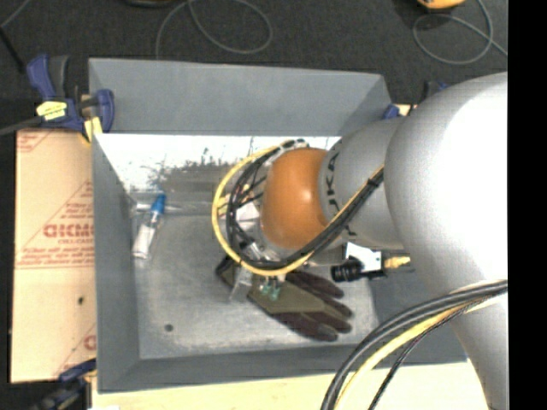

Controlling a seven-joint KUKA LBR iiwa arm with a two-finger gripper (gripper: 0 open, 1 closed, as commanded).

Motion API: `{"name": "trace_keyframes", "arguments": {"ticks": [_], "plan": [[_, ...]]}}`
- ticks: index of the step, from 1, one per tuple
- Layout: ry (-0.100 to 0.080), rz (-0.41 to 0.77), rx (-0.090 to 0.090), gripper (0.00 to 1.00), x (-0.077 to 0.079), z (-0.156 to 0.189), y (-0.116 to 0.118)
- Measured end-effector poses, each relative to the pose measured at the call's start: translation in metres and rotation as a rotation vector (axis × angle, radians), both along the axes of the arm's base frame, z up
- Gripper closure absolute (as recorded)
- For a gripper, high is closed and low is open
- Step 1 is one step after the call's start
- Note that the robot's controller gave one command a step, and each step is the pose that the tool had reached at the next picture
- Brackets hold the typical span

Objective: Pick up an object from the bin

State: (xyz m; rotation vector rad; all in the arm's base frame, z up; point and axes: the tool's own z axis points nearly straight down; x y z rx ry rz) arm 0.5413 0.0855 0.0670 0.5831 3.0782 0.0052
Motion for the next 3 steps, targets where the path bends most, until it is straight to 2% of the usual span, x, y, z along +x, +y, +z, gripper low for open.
{"name": "trace_keyframes", "arguments": {"ticks": [1,2,3], "plan": [[0.000,-0.001,0.000,1.00,-0.001,0.004,0.000],[0.009,-0.001,-0.001,1.00,-0.003,0.022,-0.001],[0.008,0.000,0.000,1.00,-0.003,0.046,-0.001]]}}
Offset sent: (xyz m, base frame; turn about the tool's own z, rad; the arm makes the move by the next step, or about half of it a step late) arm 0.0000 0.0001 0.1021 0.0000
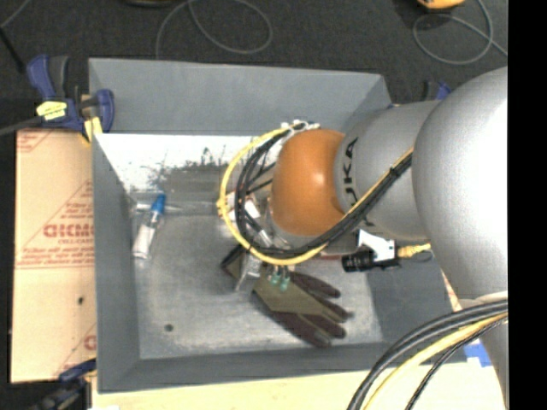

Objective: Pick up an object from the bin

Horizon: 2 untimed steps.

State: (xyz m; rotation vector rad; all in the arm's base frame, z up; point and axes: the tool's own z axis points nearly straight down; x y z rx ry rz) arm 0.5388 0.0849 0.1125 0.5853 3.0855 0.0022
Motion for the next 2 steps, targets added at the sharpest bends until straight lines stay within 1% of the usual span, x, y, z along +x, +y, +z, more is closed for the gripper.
{"name": "trace_keyframes", "arguments": {"ticks": [1,2], "plan": [[-0.005,0.001,0.001,1.00,0.001,0.020,0.000],[-0.004,0.002,0.001,1.00,0.001,0.034,0.000]]}}
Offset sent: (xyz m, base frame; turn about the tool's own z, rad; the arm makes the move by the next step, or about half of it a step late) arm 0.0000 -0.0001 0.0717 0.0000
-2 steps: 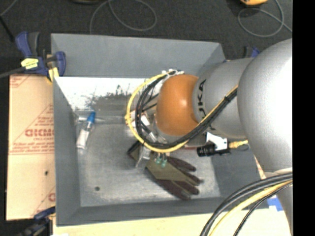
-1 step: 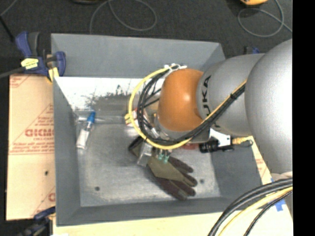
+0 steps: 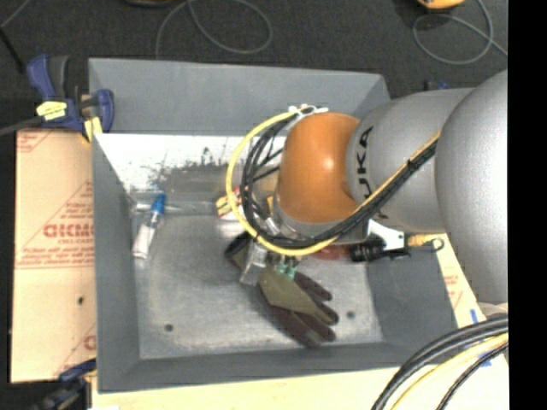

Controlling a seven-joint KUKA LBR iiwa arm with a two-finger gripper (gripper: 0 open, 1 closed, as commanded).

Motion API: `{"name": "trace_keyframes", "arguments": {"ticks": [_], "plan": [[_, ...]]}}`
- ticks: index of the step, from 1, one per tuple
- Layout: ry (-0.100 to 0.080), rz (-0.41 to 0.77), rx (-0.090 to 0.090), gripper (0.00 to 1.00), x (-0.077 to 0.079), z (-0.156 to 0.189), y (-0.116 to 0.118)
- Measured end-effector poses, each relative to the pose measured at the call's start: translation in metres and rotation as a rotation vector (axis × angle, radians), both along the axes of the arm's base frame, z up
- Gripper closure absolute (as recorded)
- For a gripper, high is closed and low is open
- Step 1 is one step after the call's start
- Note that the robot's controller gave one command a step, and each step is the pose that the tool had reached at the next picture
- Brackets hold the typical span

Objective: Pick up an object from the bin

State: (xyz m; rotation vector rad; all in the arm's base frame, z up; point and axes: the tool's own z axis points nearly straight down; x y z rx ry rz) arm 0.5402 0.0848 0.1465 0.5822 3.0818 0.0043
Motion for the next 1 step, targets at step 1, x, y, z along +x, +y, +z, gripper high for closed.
{"name": "trace_keyframes", "arguments": {"ticks": [1], "plan": [[-0.003,0.000,0.001,1.00,0.0005,0.0129,-0.0002]]}}
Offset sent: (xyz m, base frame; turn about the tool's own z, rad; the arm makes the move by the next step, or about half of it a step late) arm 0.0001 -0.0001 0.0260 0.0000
